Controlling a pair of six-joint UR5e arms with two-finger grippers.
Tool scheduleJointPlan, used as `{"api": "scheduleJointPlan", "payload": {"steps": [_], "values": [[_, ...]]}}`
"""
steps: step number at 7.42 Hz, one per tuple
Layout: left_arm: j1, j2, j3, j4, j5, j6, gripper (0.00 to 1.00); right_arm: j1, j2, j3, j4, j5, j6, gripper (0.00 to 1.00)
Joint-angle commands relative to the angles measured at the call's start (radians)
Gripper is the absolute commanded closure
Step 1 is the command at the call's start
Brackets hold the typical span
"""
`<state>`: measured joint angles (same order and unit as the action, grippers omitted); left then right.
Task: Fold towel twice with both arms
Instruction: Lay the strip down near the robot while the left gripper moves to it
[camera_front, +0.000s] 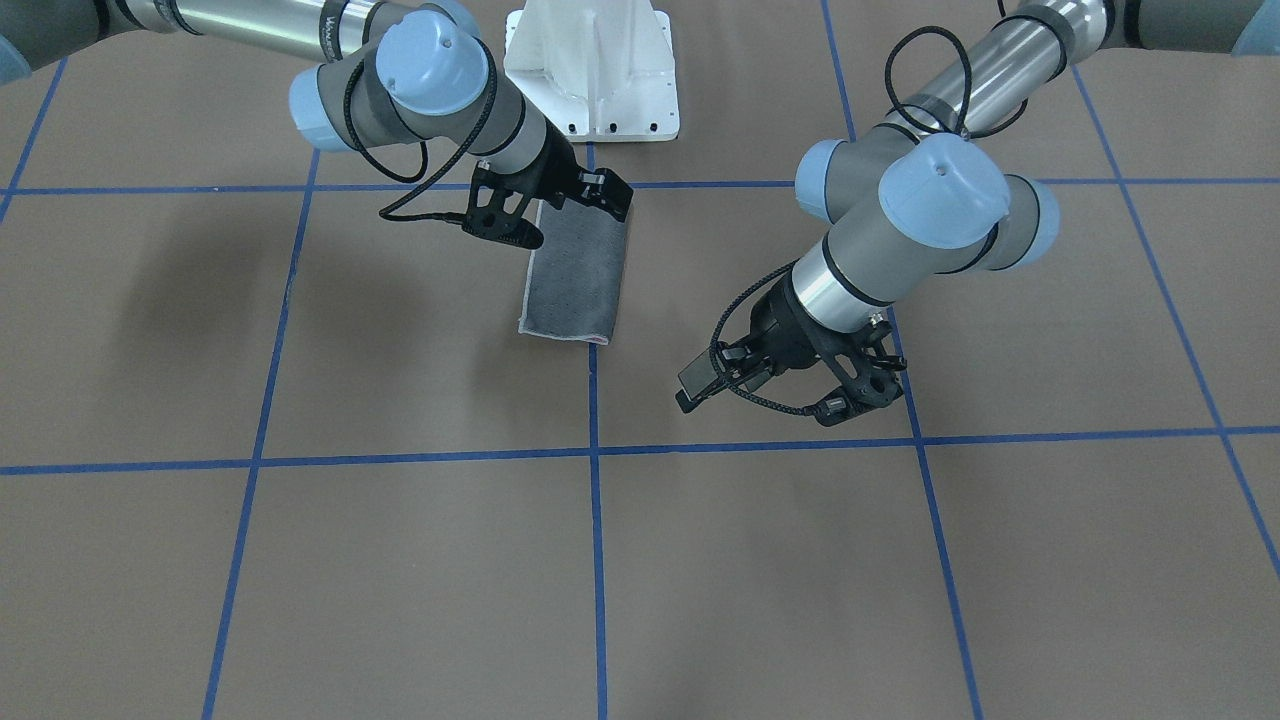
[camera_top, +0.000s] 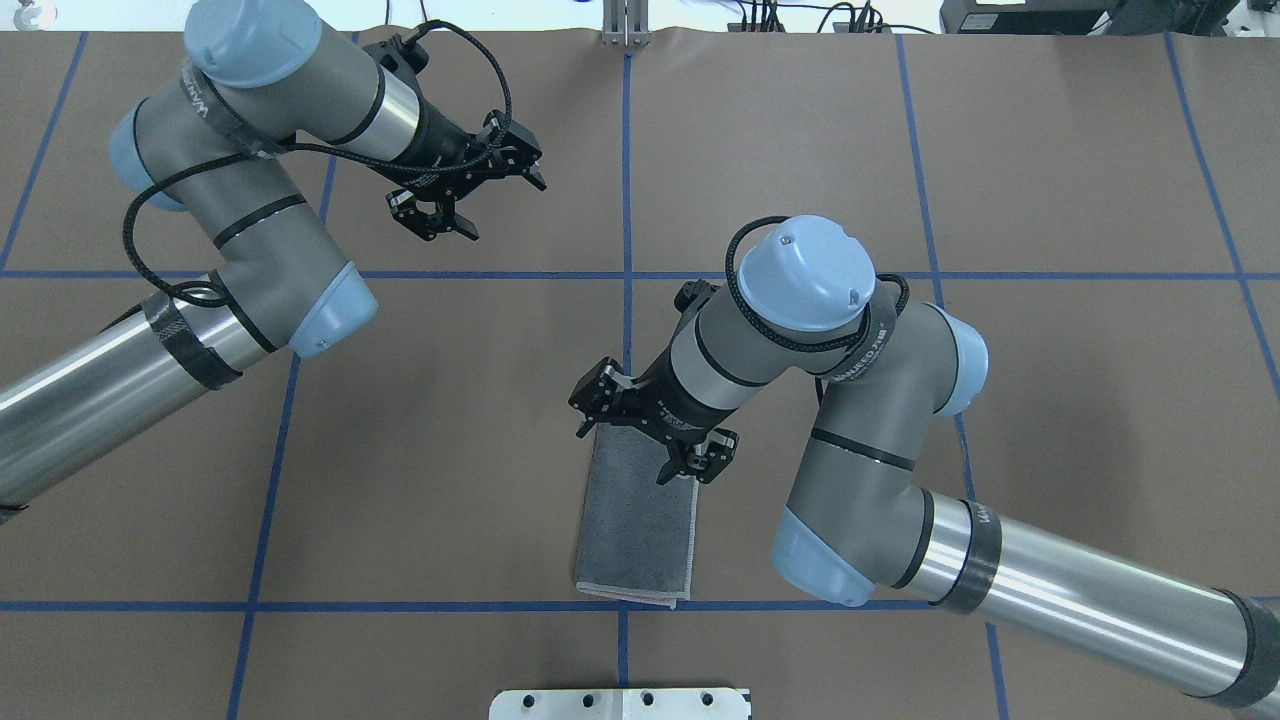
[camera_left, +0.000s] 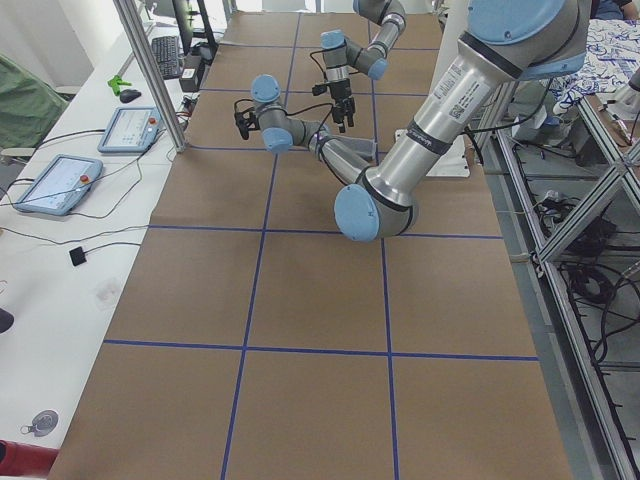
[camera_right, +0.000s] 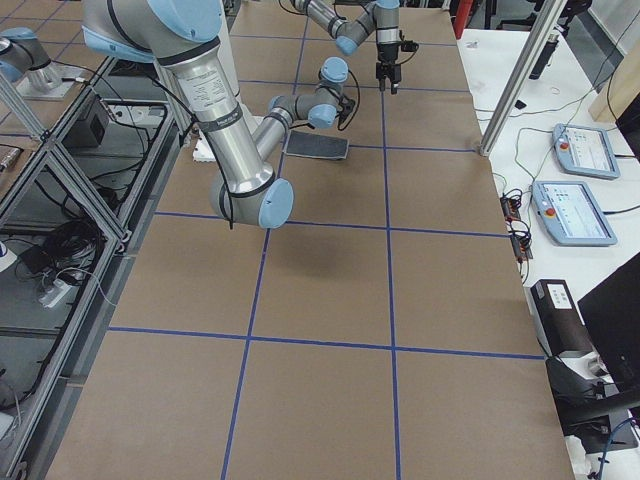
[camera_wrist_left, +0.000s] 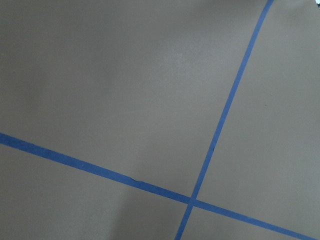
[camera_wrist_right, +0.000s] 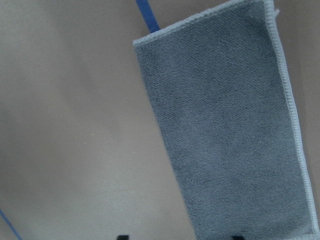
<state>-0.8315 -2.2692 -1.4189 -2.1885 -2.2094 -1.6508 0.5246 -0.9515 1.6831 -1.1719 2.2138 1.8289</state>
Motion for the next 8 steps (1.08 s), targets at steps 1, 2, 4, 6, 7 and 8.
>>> {"api": "scheduleJointPlan", "payload": {"steps": [1,2,4,6,7,8], "values": [[0.041,0.051,-0.102,0.004,0.001,-0.016,0.00,0.153,-0.039,0.004,-0.009,0.035,-0.013,0.00],[0.101,0.101,-0.147,0.004,0.010,-0.082,0.00,0.235,-0.077,0.004,-0.009,0.082,-0.083,0.00],[0.208,0.105,-0.182,0.006,0.081,-0.191,0.00,0.397,-0.162,0.006,-0.011,0.199,-0.285,0.00],[0.358,0.108,-0.196,0.025,0.208,-0.248,0.00,0.497,-0.235,0.000,-0.009,0.213,-0.521,0.00],[0.424,0.111,-0.219,0.077,0.268,-0.250,0.00,0.529,-0.259,-0.011,-0.009,0.213,-0.602,0.00],[0.471,0.112,-0.236,0.108,0.310,-0.250,0.00,0.534,-0.265,-0.017,-0.008,0.205,-0.617,0.00]]}}
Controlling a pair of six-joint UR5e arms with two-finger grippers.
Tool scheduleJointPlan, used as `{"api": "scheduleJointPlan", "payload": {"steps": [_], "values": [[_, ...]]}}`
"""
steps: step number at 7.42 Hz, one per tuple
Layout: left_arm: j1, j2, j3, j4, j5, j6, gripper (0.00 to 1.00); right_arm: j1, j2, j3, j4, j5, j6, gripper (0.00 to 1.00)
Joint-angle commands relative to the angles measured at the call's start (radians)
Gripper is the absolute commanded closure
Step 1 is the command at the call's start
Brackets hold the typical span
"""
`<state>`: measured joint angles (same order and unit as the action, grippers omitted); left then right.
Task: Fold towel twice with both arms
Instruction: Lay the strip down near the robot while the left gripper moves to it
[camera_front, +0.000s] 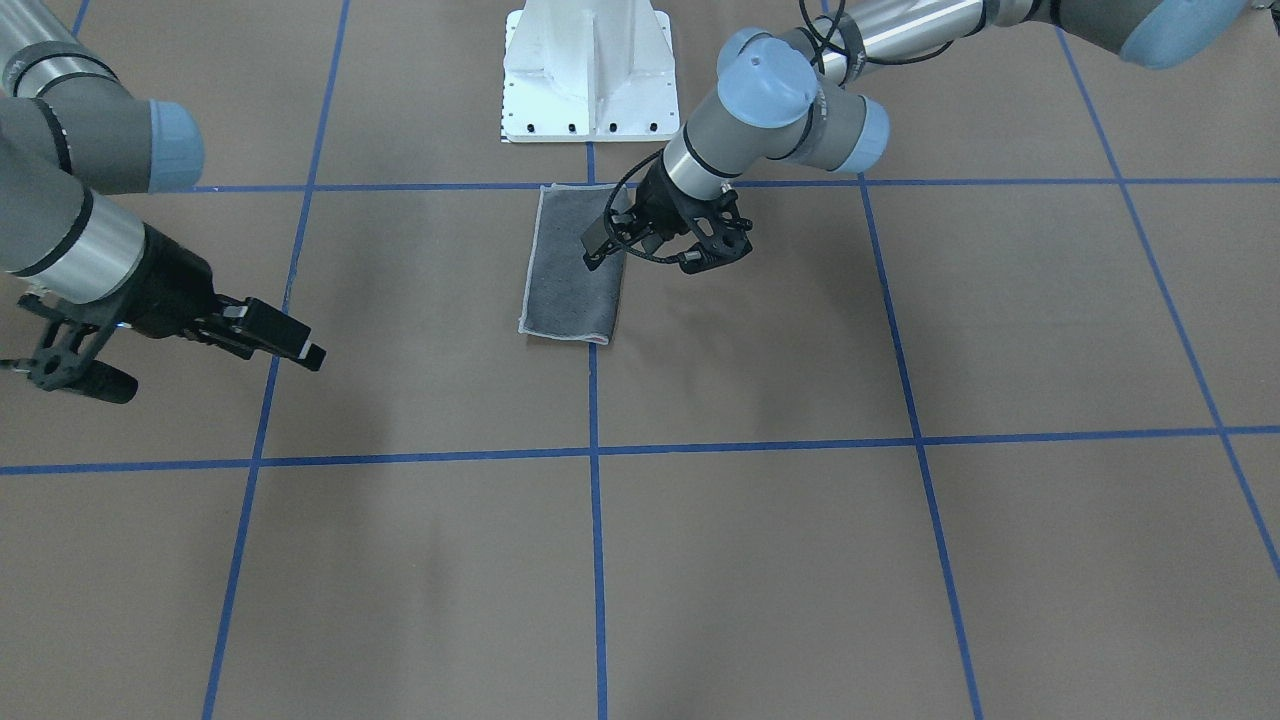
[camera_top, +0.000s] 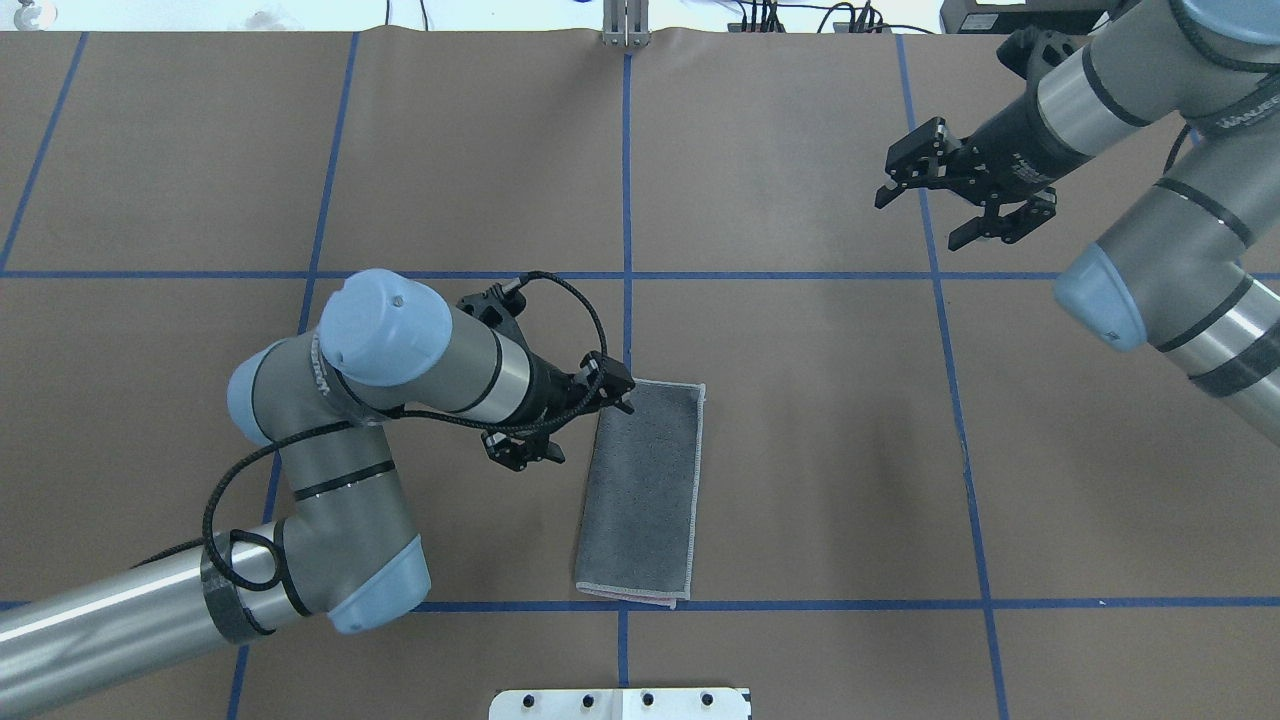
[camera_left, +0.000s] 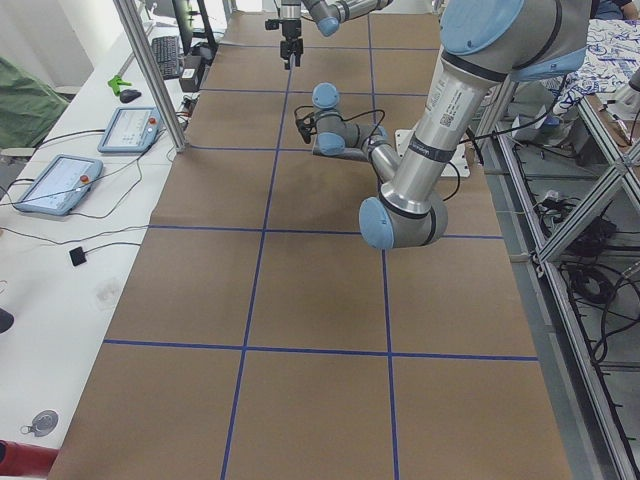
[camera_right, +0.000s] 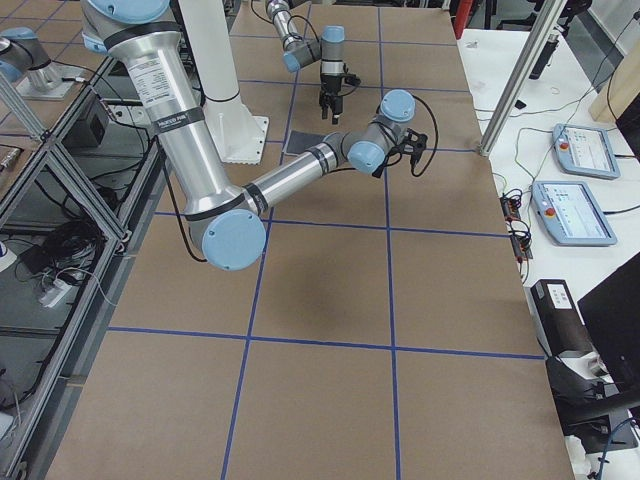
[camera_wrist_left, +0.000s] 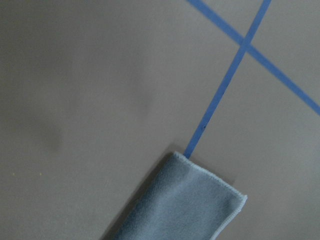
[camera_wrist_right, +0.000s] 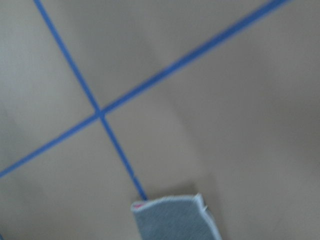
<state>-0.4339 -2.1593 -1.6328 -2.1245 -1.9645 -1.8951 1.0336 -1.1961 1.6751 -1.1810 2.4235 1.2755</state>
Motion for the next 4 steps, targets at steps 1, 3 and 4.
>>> {"api": "scheduleJointPlan", "payload": {"steps": [1,3,4], "values": [[0.099,0.059,-0.066,0.044,0.075,-0.005,0.00,0.023,-0.019,-0.009,0.003,-0.007,-0.064,0.00],[0.118,0.125,-0.117,0.044,0.075,-0.004,0.00,0.022,-0.016,-0.008,0.003,-0.006,-0.062,0.00],[0.150,0.124,-0.114,0.044,0.096,-0.004,0.00,0.023,-0.016,-0.005,0.003,-0.004,-0.062,0.00]]}}
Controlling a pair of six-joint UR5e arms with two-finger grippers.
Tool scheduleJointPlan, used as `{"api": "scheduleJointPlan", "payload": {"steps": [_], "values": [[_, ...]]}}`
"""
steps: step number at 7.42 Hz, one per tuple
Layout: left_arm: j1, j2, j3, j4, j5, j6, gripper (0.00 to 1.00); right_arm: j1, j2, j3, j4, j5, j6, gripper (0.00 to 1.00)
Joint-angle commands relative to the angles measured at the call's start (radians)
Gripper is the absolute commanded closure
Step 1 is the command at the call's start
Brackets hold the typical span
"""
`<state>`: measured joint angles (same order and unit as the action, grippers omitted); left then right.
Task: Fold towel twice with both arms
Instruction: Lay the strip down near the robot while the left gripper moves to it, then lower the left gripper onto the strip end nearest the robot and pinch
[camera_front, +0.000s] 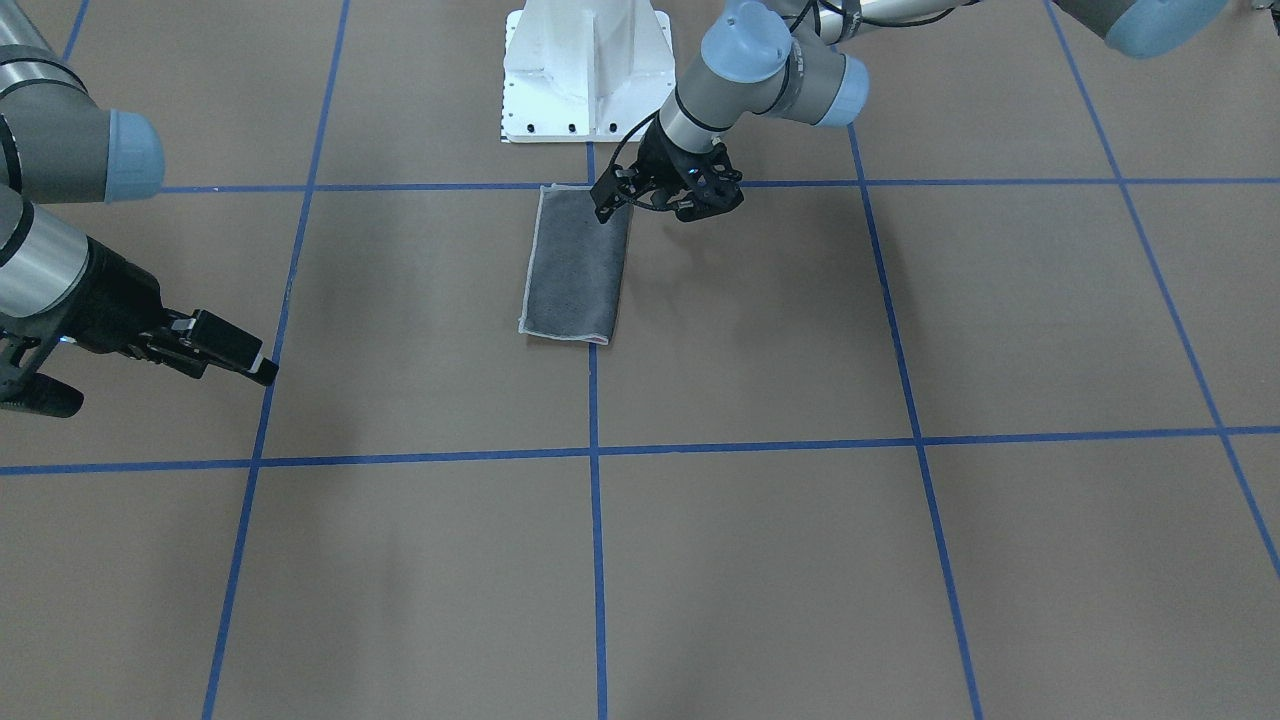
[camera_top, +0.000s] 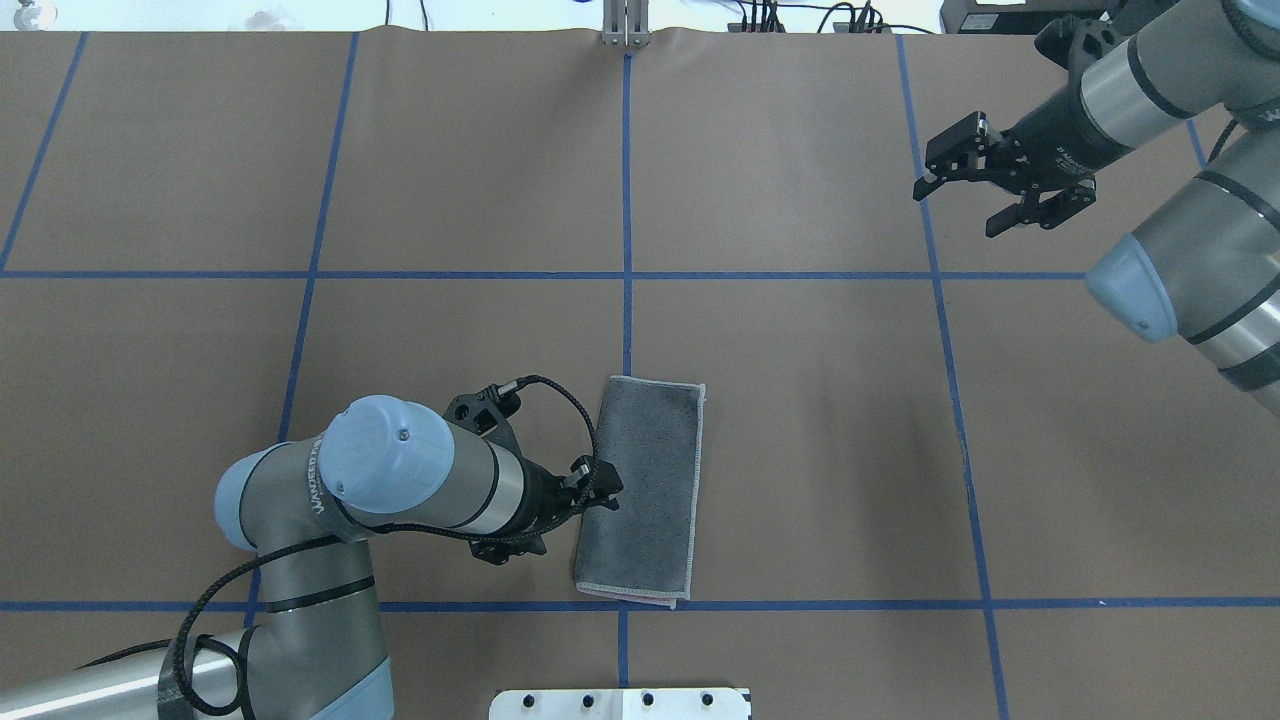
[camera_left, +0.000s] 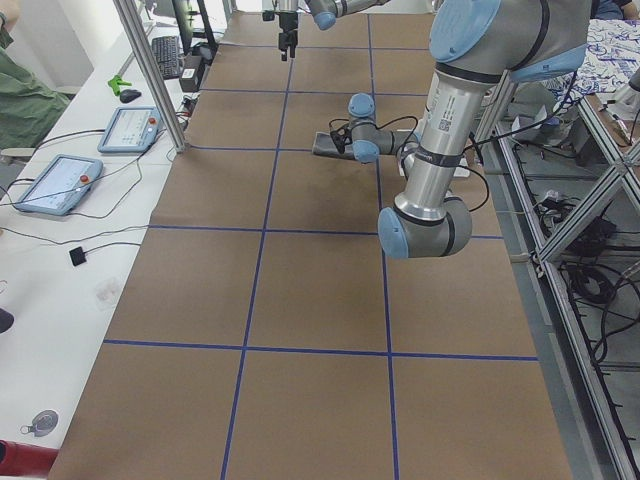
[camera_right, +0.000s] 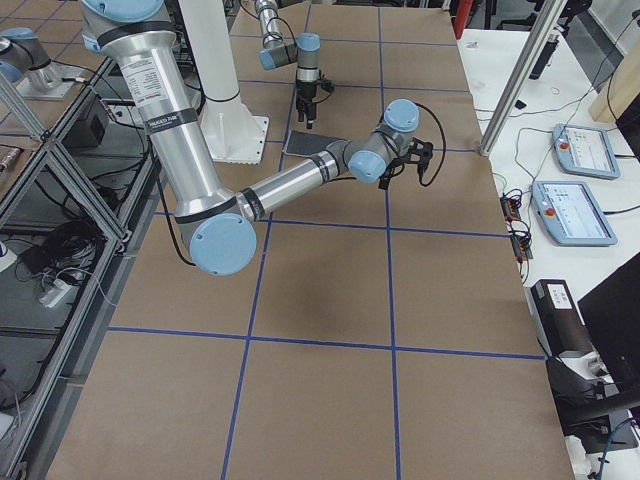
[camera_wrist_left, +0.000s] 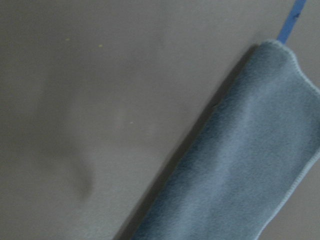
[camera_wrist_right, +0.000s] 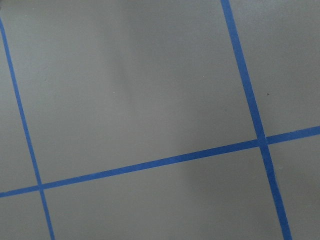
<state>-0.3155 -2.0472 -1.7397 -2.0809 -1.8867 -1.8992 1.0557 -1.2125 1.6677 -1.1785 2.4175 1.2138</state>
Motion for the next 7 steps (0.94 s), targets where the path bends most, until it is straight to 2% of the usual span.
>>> {"api": "scheduleJointPlan", "payload": {"steps": [1,3,7], "values": [[0.058,0.007,-0.007,0.002,0.044,-0.001,0.00,0.001,0.001,0.000,0.000,0.002,0.000,0.00],[0.070,0.004,-0.003,0.002,0.046,-0.003,0.06,0.001,0.001,0.003,0.000,0.006,0.000,0.00],[0.078,-0.005,0.008,0.002,0.046,-0.003,0.32,0.001,-0.004,-0.002,-0.001,0.002,0.000,0.00]]}}
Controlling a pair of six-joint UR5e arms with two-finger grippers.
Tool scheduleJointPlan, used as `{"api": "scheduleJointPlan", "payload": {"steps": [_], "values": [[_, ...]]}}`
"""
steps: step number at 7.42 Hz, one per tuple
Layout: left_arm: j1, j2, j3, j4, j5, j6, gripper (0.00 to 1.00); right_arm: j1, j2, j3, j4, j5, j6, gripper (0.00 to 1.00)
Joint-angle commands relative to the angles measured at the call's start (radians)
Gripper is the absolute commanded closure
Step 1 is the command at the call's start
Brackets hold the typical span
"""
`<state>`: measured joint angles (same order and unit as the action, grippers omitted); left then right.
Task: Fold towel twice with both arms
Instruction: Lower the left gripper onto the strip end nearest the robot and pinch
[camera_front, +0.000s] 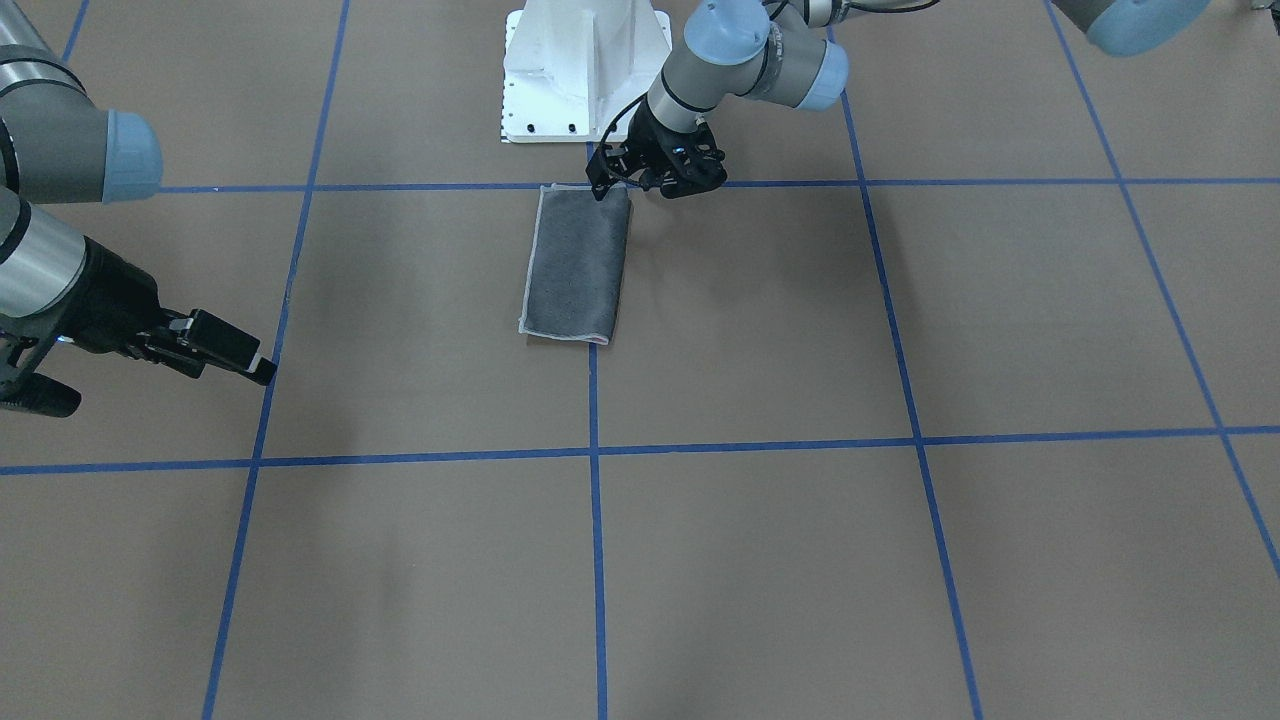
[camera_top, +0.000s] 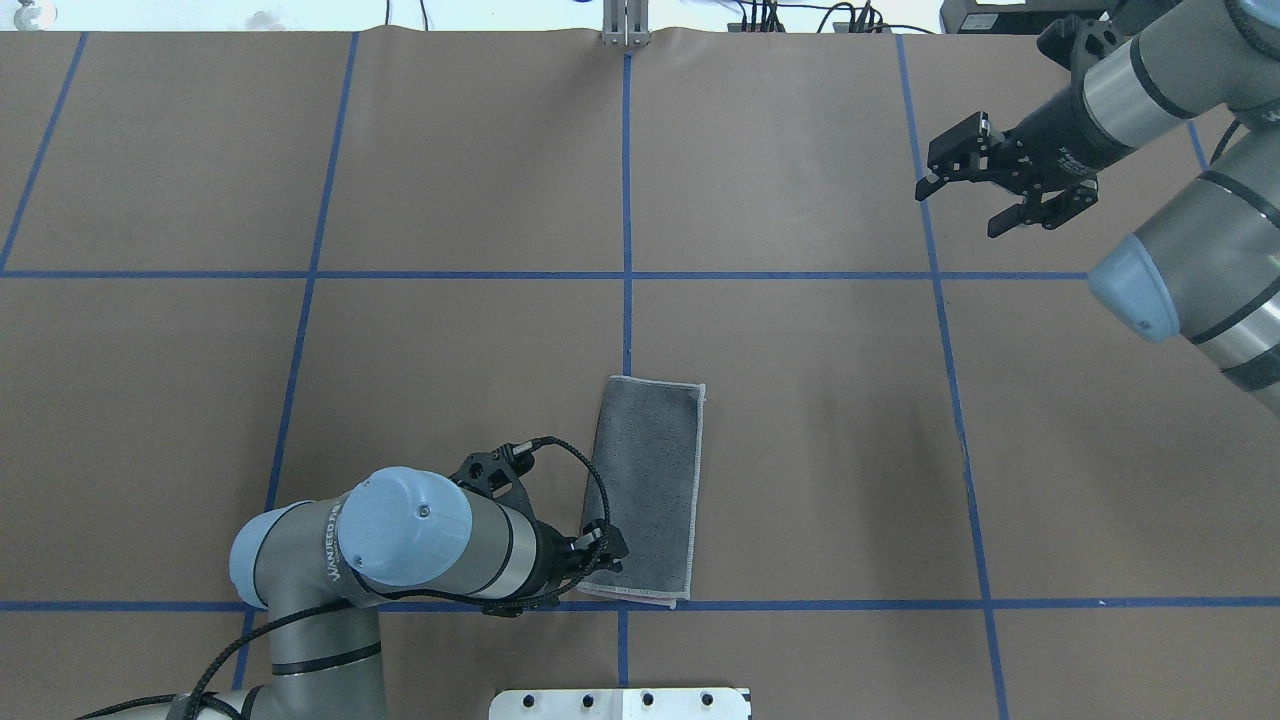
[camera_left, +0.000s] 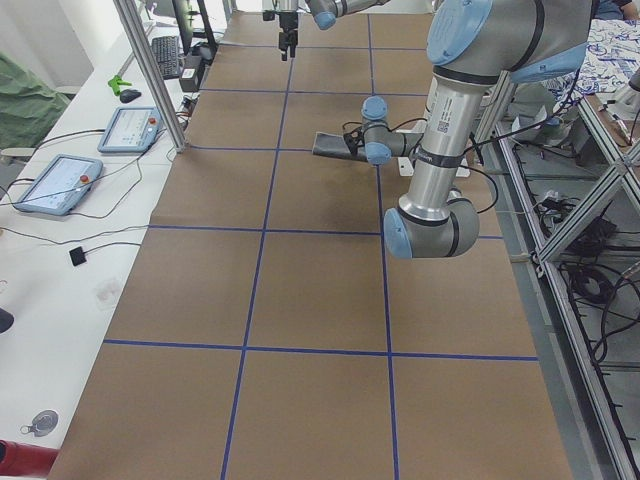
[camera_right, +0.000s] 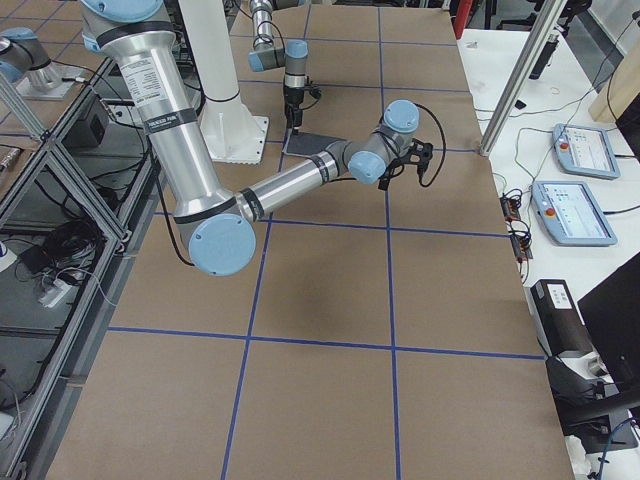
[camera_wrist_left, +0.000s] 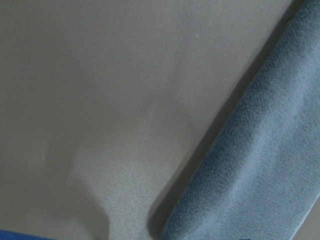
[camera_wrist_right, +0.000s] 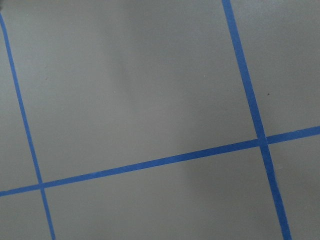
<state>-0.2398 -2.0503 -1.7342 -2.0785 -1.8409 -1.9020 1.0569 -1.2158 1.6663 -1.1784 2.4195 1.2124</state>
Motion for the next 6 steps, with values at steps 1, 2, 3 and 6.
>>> {"api": "scheduleJointPlan", "payload": {"steps": [1,2,3,6], "values": [[0.007,-0.004,0.008,0.000,0.000,0.001,0.33,0.000,-0.004,-0.002,-0.001,0.000,-0.001,0.00],[0.007,-0.013,0.013,0.000,0.000,0.000,0.33,0.000,-0.005,-0.002,-0.001,0.000,-0.001,0.00],[0.007,-0.022,0.022,0.000,0.000,0.000,0.35,0.000,-0.005,-0.002,0.000,0.000,-0.001,0.00],[0.007,-0.025,0.022,0.000,0.000,0.000,0.70,0.002,-0.007,0.000,0.000,0.001,-0.001,0.00]]}}
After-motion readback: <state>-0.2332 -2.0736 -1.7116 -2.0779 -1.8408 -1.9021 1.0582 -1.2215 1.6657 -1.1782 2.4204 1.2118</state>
